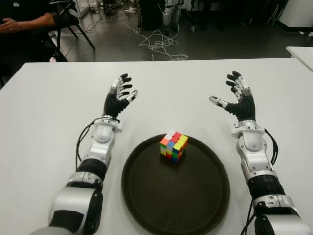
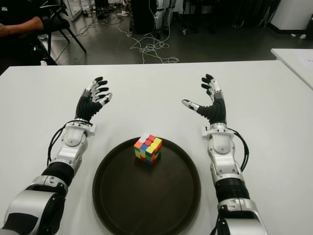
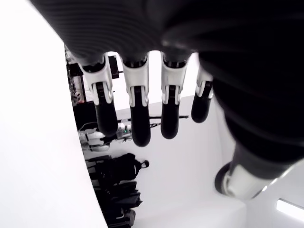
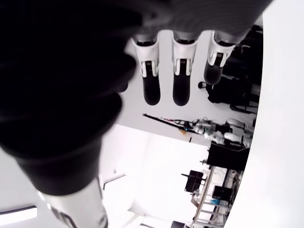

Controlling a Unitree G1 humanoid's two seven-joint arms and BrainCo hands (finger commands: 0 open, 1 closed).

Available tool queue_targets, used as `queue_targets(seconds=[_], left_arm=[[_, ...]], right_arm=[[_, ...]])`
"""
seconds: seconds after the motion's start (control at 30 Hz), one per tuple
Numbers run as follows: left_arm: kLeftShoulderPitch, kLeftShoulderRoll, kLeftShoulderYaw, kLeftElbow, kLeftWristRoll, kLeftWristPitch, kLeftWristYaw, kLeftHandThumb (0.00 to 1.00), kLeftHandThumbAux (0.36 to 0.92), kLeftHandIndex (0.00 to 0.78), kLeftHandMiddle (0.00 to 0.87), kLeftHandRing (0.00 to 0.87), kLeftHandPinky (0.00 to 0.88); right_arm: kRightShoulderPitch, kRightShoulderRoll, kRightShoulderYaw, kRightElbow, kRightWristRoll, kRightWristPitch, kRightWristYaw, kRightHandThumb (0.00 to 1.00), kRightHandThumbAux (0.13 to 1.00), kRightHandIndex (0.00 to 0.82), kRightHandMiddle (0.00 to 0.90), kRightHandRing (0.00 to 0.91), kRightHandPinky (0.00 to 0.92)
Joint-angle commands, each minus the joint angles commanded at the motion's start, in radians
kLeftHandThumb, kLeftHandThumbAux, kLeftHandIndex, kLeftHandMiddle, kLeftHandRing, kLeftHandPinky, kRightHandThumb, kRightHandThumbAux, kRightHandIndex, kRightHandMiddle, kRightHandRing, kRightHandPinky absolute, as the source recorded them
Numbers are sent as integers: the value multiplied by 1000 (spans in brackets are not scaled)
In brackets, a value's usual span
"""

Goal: Pick up the Rubik's Cube and put it in the plate

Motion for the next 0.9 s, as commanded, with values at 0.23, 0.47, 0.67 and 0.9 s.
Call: queue_targets(seconds=[0.23, 0.47, 0.67, 0.9], left_arm=[[5, -2, 1, -4, -5, -6, -5, 79, 720, 126, 184, 182, 191], [10, -3, 4, -6, -10, -8, -9, 77, 725, 125, 179, 180, 199], [12, -3, 6, -9, -13, -6, -9, 79, 705, 130, 180, 184, 204], [11, -2, 7, -12, -16, 3, -14, 77, 697, 124, 178, 182, 200]], right_arm=[[2, 2, 5, -3, -9, -8, 4, 75, 875, 130, 179, 152, 140], [4, 0, 12, -3, -18, -10, 5, 52, 877, 126, 172, 146, 125], [4, 2, 13, -2, -27, -13, -1, 24, 872, 135, 181, 152, 122], [3, 3, 13, 3, -35, -21, -10, 10, 870, 145, 194, 164, 124]])
